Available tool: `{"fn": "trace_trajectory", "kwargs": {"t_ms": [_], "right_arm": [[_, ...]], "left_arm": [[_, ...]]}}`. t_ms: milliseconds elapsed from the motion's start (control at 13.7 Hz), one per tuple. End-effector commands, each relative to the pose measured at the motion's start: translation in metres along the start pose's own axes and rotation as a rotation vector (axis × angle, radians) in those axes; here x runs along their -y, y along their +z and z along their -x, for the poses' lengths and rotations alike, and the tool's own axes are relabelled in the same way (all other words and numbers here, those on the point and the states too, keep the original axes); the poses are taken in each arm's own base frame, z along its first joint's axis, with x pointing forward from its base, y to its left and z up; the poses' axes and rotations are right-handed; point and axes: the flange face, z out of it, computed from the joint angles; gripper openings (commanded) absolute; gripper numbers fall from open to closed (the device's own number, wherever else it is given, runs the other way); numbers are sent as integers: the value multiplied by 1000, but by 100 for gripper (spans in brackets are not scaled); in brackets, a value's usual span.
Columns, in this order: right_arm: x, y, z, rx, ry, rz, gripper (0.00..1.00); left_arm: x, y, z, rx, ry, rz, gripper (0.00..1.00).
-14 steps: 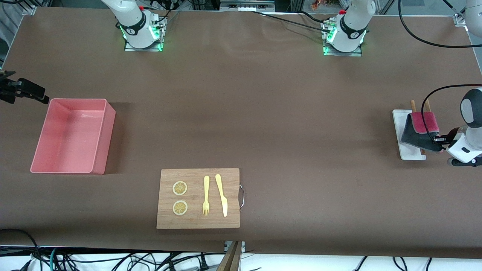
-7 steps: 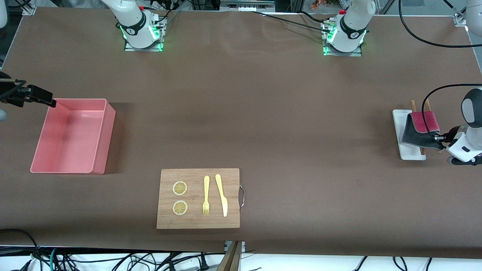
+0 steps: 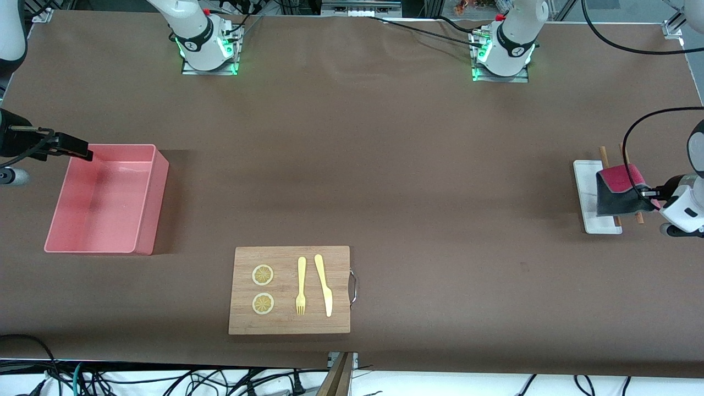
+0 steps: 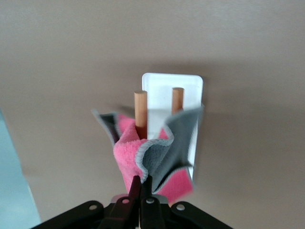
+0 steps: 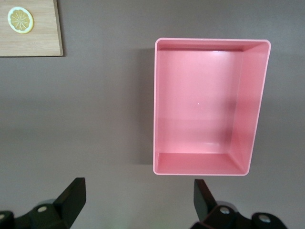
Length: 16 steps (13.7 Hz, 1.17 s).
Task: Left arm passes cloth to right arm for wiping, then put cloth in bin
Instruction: 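Lift the cloth off the holder with the left gripper while the right gripper advances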
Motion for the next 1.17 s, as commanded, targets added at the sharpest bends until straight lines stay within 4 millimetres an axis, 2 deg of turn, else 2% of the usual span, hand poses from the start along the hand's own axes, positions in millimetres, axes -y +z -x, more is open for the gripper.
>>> {"fn": "trace_trajectory", "kwargs": {"t_ms": [0, 73, 291, 364, 510, 583, 656, 728, 874, 1020, 1093], "right_arm": [[11, 3, 1, 6, 48, -45, 100], [17, 6, -1, 10, 128, -94, 100], [37, 21, -8, 35, 283, -179, 100], [41, 29, -13, 45, 328, -223, 100], [68, 41, -22, 87, 395, -315, 100], [81, 46, -27, 94, 446, -329, 100], [103, 50, -31, 102, 482, -333, 100], [126, 54, -34, 109, 523, -337, 100], [173, 66, -38, 126, 613, -347, 100], [207, 76, -42, 132, 692, -361, 100], [222, 83, -44, 136, 719, -367, 100]], "left_arm": [[-13, -47, 10, 40, 18, -59, 0], [-20, -61, 14, 53, 24, -63, 0], [-62, -119, 28, 67, 57, -89, 0], [-87, -139, 32, 55, 64, -129, 0], [-147, -175, 41, 9, 76, -303, 0], [-176, -186, 48, -6, 76, -367, 0], [-198, -192, 55, -12, 55, -399, 0], [-213, -196, 62, -14, 43, -395, 0], [-228, -216, 80, -48, 84, -246, 0], [-251, -223, 82, -62, 137, 11, 0], [-264, -228, 80, -98, 135, 69, 0]]}}
